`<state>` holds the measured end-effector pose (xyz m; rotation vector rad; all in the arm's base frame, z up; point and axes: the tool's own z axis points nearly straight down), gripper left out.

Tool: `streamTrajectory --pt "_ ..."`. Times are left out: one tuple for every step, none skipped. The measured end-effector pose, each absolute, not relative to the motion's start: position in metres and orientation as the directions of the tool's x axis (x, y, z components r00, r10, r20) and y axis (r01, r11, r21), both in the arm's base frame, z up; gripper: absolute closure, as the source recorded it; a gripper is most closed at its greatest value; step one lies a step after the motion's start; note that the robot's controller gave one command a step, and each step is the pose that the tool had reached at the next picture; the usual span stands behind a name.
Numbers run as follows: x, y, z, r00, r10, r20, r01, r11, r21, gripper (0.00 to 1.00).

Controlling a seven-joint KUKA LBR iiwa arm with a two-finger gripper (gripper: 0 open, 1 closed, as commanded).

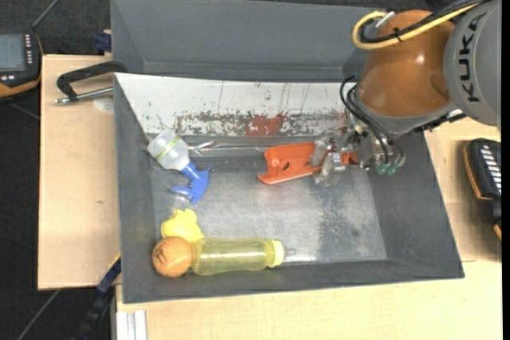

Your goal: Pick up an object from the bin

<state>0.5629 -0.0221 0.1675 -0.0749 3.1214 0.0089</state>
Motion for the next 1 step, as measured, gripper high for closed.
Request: streamTrajectory --pt "0.5488 -0.0155 0.2078 -0.998 -0.062 -0.005 -0.062 0.998 0.007 1.00"
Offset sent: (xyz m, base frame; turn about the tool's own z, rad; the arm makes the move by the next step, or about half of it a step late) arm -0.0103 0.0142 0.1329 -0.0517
